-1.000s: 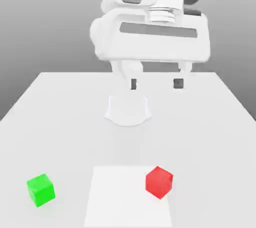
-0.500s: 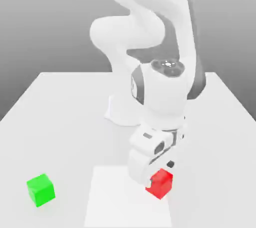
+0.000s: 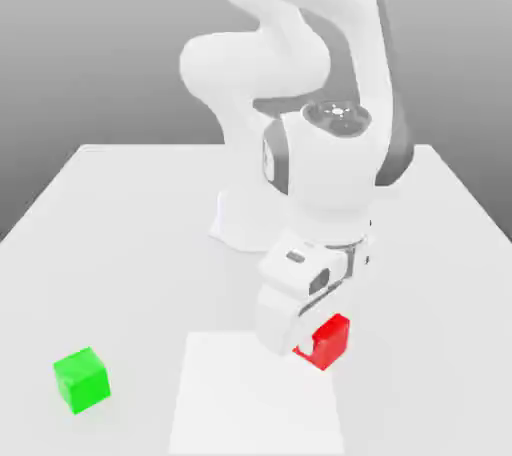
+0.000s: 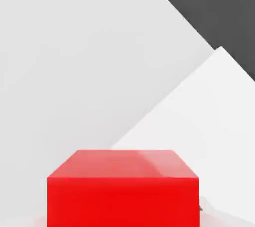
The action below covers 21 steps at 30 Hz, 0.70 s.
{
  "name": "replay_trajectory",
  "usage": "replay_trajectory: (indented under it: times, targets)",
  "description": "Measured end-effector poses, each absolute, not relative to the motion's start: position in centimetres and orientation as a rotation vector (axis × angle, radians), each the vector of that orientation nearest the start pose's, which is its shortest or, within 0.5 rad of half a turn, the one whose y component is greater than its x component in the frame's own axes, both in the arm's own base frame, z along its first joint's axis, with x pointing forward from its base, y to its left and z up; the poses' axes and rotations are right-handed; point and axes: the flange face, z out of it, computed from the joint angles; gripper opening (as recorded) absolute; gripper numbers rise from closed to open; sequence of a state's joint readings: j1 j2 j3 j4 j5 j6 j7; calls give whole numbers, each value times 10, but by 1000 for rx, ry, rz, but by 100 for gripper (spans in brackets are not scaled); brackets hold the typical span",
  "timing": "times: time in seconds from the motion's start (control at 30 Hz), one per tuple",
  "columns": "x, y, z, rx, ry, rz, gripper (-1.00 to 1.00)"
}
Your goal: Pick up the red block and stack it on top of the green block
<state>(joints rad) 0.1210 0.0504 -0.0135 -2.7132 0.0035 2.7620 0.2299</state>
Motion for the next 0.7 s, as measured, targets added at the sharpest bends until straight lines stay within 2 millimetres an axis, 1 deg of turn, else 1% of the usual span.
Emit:
replay_trajectory:
  times: [0.1,0.2,0.27,0.37,0.4,0.47,0.57,0.6,0.7]
  targets:
    - [417,-20,219,-3074,644,4,-100]
    - [422,-87,227,-2946,1086,5,-100]
    - [419,-132,233,-2825,1370,4,-100]
    - [406,-200,242,-2597,1766,2,-100]
    - [402,-216,242,-2529,1861,1,-100]
    - [402,-223,227,-2489,1914,0,-100]
    - [402,-225,191,-2478,1929,0,-100]
    - [401,-225,184,-2478,1931,0,100]
    - [401,-225,184,-2478,1931,0,100]
